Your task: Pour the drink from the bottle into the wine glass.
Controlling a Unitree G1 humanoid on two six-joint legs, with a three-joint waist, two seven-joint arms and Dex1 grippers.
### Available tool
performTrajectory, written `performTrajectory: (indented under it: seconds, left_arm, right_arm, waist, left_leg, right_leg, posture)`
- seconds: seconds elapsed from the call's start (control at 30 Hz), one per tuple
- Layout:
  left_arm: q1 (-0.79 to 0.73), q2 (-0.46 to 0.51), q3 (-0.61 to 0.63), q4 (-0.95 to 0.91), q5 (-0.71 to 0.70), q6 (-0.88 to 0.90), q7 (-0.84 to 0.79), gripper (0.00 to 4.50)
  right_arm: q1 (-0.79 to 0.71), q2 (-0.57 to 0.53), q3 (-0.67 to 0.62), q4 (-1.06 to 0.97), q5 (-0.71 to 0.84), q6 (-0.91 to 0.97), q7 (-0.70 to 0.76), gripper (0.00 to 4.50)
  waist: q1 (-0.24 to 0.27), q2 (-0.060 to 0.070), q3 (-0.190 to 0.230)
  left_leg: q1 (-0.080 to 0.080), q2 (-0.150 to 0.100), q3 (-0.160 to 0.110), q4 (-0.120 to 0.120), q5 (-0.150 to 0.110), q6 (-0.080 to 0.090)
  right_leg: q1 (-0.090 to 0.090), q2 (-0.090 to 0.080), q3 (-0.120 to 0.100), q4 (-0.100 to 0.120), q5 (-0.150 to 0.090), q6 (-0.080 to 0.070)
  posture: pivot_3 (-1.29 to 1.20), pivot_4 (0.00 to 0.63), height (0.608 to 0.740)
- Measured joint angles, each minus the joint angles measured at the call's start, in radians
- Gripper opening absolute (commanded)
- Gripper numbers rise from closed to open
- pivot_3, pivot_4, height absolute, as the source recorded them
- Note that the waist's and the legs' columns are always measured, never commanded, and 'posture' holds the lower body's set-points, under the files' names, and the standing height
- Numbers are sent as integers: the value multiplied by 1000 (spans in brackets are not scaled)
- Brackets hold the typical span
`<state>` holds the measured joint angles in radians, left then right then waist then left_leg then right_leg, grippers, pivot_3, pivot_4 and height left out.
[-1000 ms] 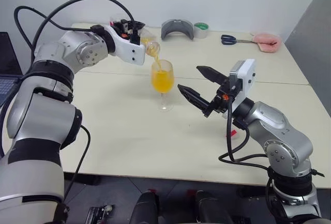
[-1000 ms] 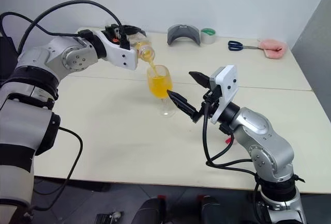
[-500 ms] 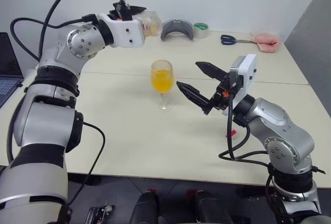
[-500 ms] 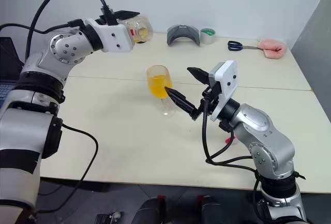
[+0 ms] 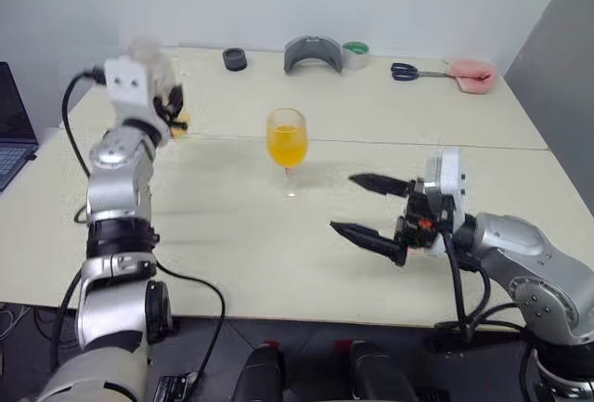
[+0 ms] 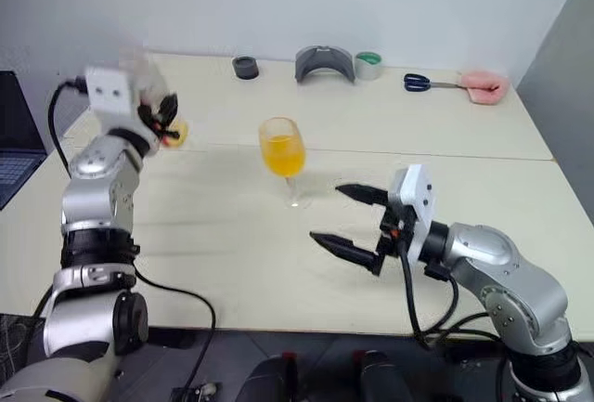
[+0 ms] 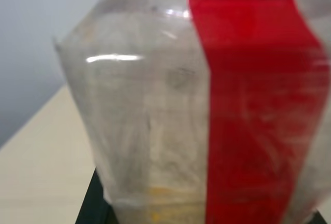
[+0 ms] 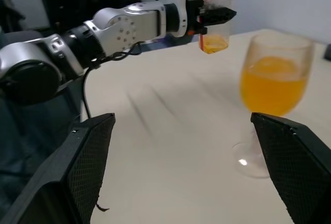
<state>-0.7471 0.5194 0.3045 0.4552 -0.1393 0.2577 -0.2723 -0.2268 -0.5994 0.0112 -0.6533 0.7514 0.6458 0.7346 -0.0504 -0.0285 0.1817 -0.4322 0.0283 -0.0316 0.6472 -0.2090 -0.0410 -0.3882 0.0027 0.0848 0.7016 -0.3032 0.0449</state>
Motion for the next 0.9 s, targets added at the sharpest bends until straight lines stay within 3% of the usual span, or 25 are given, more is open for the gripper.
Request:
performTrajectory:
  seconds: [0.27, 0.7, 0.9]
  left_arm:
    - [106, -40, 36, 12, -88, -22, -50, 1608]
    - [76, -63, -13, 184, -81, -137, -110, 1608]
    - [69, -58, -29, 220, -64, -159, -112, 3584]
  right_arm:
    - [18, 3, 13, 48, -45, -62, 44, 4500]
    - [-41, 35, 23, 47, -53, -26, -31, 4500]
    - [-13, 42, 30, 47, -63, -35, -35, 4500]
  waist:
    - [10, -1, -1]
    - [13, -1, -1]
    - [14, -2, -1]
  left_leg:
    - [0, 0, 0, 1, 0, 0]
    - [0, -1, 1, 0, 0, 0]
    - [0, -1, 1, 0, 0, 0]
  right_leg:
    - [1, 0, -1, -1, 0, 1]
    - [1, 0, -1, -2, 0, 1]
    - [1, 1, 0, -2, 0, 1]
  posture:
    - [0, 150, 740]
    - [0, 150, 740]
    - [0, 150, 740]
